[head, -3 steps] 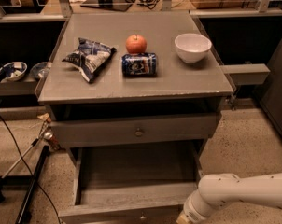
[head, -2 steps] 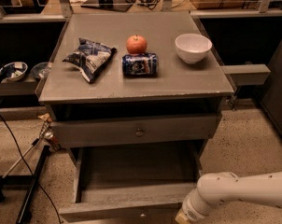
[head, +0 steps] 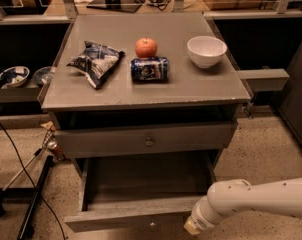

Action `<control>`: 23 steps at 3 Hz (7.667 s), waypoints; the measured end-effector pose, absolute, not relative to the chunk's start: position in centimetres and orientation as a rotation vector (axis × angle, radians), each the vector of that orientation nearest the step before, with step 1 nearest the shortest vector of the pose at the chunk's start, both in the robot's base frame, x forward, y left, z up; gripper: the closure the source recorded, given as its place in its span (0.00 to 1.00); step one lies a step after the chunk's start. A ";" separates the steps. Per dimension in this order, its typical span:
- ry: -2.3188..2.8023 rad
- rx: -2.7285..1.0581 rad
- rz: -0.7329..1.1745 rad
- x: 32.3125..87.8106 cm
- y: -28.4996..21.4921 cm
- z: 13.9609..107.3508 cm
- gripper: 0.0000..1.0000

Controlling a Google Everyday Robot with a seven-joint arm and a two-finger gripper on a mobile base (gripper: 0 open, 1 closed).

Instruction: Close middle drawer

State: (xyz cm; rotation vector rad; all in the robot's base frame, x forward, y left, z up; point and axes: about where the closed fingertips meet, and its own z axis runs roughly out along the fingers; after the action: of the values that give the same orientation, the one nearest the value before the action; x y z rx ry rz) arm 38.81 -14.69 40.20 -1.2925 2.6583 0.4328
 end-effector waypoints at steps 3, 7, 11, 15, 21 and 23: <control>2.583 -1.276 0.420 41.2 -13.0 41.5 1.00; 2.657 -1.215 0.479 38.8 -14.9 38.8 1.00; 2.582 -1.215 0.444 42.6 -13.0 39.2 1.00; 2.538 -1.164 0.423 45.6 -11.3 39.3 1.00; 2.519 -1.082 0.373 49.3 -11.2 40.1 1.00; 2.504 -1.071 0.351 50.4 -10.8 40.7 1.00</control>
Offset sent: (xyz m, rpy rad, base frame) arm 0.0775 0.0445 0.0217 0.0585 -0.1528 -0.0038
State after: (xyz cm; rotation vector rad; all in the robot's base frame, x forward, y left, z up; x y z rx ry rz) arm 50.45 -10.81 40.67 -1.0705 2.5045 0.3509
